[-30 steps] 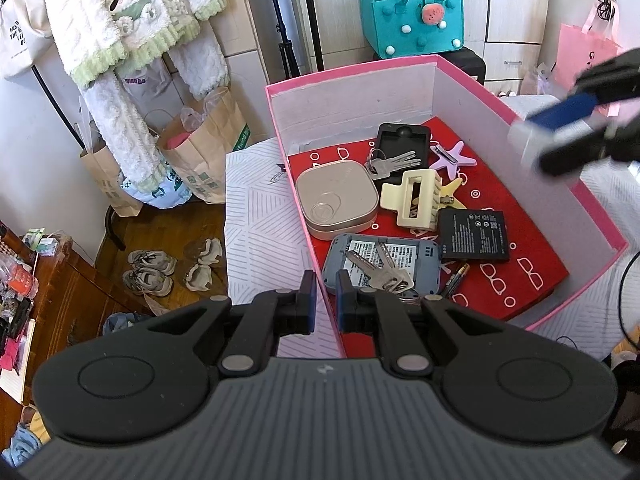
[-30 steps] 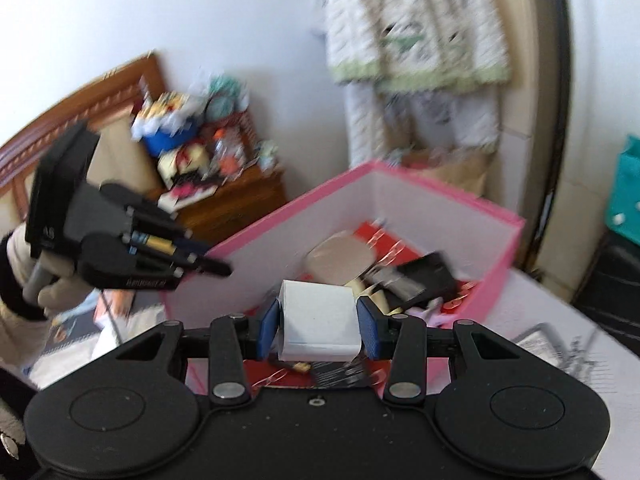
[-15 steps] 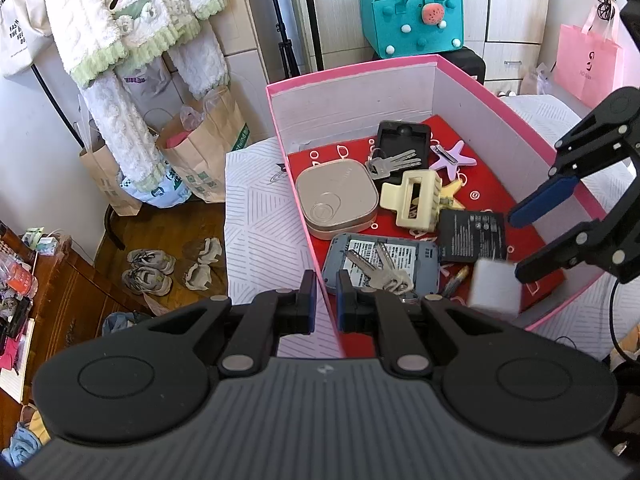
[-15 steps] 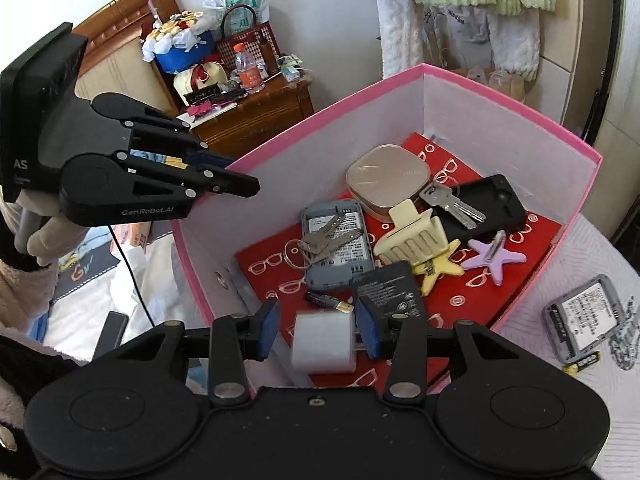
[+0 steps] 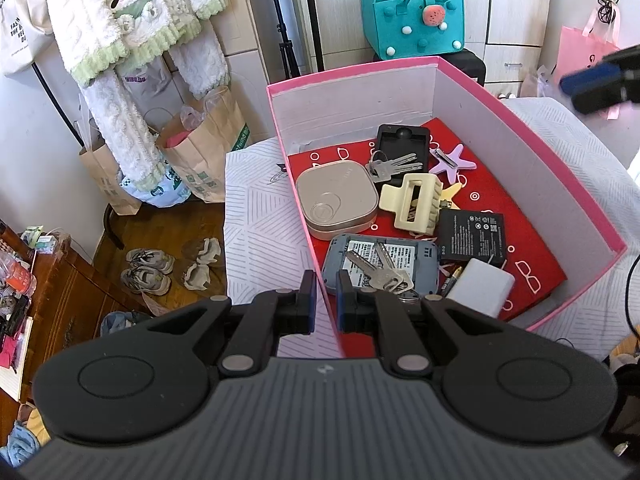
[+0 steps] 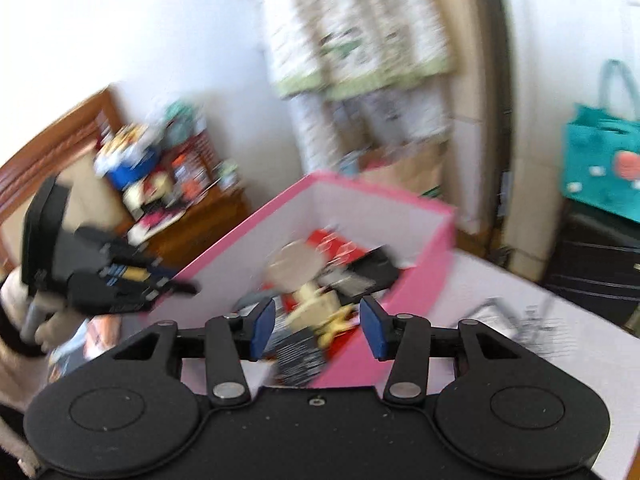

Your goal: Organize rigid objects

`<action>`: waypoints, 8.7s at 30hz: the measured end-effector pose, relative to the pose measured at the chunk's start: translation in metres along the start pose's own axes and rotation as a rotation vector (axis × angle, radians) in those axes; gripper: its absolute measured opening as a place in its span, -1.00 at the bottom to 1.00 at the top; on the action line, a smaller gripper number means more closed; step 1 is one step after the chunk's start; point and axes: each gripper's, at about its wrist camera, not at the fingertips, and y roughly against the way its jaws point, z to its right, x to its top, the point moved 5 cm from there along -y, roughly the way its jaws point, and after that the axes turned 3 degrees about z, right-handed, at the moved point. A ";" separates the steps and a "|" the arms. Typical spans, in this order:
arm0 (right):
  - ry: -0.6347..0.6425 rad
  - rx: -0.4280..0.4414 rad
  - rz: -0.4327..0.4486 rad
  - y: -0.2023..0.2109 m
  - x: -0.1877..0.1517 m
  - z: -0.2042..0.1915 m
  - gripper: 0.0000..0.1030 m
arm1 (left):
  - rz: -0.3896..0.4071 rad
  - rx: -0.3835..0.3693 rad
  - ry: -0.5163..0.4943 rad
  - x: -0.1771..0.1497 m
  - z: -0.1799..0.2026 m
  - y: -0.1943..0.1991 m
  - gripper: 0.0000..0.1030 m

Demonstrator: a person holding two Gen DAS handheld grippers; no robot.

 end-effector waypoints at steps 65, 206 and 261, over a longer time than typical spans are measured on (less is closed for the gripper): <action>0.249 0.099 0.138 -0.049 0.002 -0.018 -0.09 | 0.002 0.001 0.023 -0.001 0.002 -0.001 -0.83; 0.123 0.109 -0.234 -0.168 0.044 -0.040 0.27 | 0.030 -0.009 0.050 0.002 0.000 0.000 -0.83; 0.018 -0.121 0.133 0.052 -0.044 -0.084 0.84 | 0.157 0.007 -0.038 -0.011 0.059 0.090 -0.81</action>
